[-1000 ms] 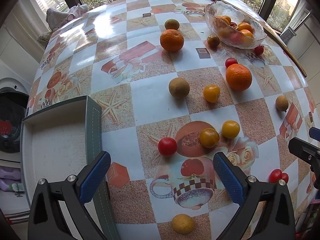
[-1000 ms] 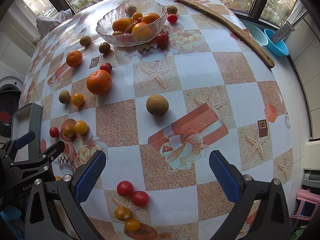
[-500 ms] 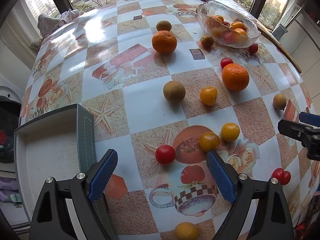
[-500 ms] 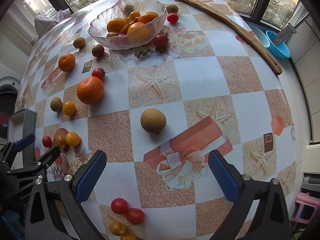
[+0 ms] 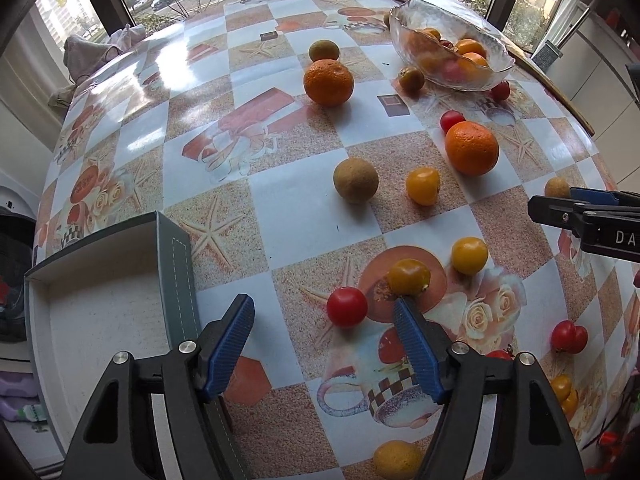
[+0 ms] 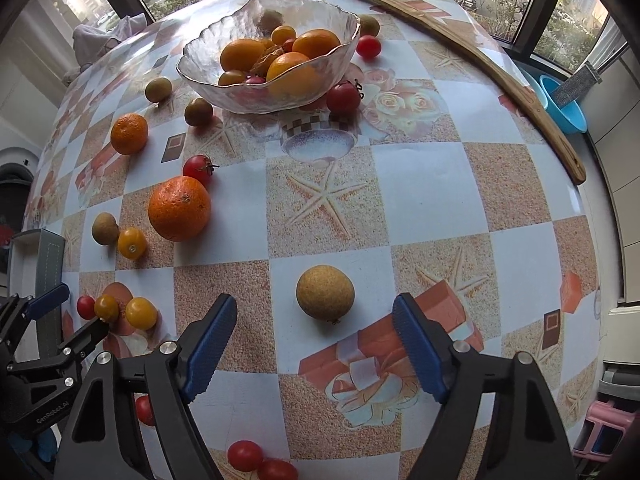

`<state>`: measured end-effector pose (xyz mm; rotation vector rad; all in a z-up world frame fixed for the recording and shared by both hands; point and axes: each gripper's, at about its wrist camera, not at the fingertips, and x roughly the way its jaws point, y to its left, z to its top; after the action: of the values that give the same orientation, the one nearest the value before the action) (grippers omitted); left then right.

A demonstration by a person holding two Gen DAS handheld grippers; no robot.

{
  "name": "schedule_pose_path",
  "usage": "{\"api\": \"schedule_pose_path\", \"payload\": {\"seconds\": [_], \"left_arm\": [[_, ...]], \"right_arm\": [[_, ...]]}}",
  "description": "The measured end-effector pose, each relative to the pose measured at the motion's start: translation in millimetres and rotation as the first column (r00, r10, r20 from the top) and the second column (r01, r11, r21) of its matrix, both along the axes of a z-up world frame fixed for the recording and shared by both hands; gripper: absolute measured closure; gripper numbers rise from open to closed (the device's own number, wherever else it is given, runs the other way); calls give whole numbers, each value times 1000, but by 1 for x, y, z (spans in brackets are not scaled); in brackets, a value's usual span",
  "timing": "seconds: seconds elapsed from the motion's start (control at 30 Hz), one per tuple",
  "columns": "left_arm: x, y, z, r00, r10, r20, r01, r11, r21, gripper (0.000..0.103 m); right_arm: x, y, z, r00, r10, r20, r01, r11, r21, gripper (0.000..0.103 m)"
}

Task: Organize fruits
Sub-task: 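Close the left gripper on a red tomato while the right gripper grasps a brown kiwi, then carry the tomato and kiwi into the white tray and open both grippers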

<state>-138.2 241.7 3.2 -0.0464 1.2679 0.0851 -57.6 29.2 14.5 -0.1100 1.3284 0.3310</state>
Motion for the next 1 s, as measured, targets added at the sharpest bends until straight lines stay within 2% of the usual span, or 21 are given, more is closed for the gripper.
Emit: {"api": "schedule_pose_path", "payload": {"seconds": [0.03, 0.07, 0.13, 0.2, 0.23, 0.27, 0.3, 0.5, 0.7, 1.0], "left_arm": [[0, -3, -1, 1000, -3, -6, 3, 1000, 0, 29], [-1, -4, -3, 1000, -9, -11, 9, 1000, -15, 37], [-3, -8, -2, 1000, -21, 3, 21, 1000, -22, 46], [-3, -8, -1, 999, -36, 11, 36, 999, -38, 56], [-2, -7, -1, 999, -40, 14, 40, 998, -44, 58], [-4, -6, 0, 999, -44, 20, 45, 997, -60, 67], [-4, -5, 1, 998, -49, 26, 51, 995, -82, 85], [-12, -4, 8, 998, -30, 47, 36, 989, -140, 84], [-22, -12, 25, 997, -15, 71, 25, 989, -148, 84], [-37, 9, 51, 993, 54, 108, -36, 987, -157, 84]], "right_arm": [[1, 2, 0, 1000, 4, 5, -4, 1000, -5, 24], [2, 4, 0, 1000, 8, 10, -8, 1000, -12, 28], [3, 9, 1, 999, 20, 25, -19, 999, -28, 43], [3, 12, 3, 999, 32, 43, -30, 998, -47, 74], [3, 12, 3, 999, 31, 42, -29, 999, -40, 74], [5, 11, 4, 999, 23, 34, -22, 1000, -22, 73], [6, 9, 4, 1000, 13, 25, -12, 1000, -7, 73], [-6, -3, 9, 1000, -1, 14, 1, 999, 41, 73], [-20, -7, 14, 1000, -2, -2, 2, 997, 78, 73], [-35, 8, 37, 999, 46, -1, -46, 991, 122, 73]]}}
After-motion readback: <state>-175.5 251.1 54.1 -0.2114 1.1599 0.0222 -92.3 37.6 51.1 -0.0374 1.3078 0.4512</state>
